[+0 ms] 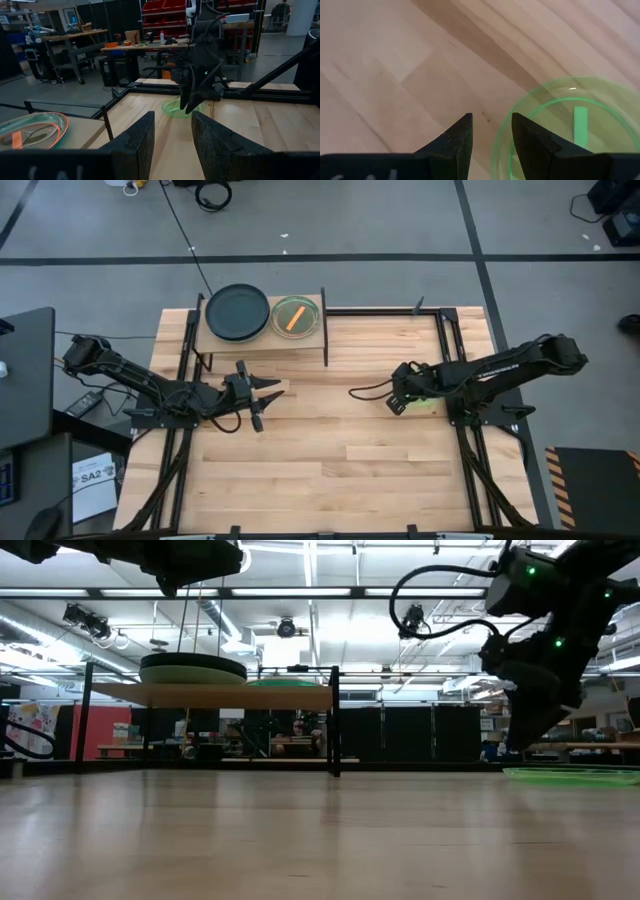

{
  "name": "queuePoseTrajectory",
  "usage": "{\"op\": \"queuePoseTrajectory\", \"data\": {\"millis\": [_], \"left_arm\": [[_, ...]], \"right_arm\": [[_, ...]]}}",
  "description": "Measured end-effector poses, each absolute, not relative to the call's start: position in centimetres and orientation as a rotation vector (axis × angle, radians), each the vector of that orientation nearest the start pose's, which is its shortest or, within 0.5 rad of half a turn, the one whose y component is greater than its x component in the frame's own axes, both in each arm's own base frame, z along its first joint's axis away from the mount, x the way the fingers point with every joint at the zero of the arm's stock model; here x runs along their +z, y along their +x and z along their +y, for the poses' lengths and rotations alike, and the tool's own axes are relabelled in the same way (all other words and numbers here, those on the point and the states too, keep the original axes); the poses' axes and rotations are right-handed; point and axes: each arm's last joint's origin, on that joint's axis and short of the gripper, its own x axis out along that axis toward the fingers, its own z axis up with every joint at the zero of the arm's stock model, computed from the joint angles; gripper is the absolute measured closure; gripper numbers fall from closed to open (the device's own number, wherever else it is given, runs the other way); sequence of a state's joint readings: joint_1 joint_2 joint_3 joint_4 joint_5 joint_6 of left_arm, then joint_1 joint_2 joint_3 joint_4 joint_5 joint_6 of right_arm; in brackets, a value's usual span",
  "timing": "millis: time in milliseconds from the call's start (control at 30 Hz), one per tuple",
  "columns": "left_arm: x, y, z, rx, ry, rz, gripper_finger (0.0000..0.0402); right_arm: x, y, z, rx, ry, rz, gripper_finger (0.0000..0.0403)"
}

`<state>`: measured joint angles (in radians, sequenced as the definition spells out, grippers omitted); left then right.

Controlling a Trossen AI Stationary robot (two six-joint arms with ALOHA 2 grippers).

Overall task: Place and stack plates onto a shelf
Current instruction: Stack the green plate on top of the orange plate on the shelf

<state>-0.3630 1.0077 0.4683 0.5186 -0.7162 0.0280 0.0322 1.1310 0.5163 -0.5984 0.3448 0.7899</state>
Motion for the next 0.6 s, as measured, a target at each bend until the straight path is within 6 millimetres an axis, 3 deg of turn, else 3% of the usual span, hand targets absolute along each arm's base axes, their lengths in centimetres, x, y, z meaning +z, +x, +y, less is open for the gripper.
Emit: {"op": "queuePoseTrajectory", "data": {"millis": [600], "left_arm": [[25.1, 20.3, -5.7, 0.353, 0.038, 0.023, 0.0265]], "right_arm": [[13.4, 18.5, -0.6, -0.829, 0.342, 1.111, 0.0261]]}}
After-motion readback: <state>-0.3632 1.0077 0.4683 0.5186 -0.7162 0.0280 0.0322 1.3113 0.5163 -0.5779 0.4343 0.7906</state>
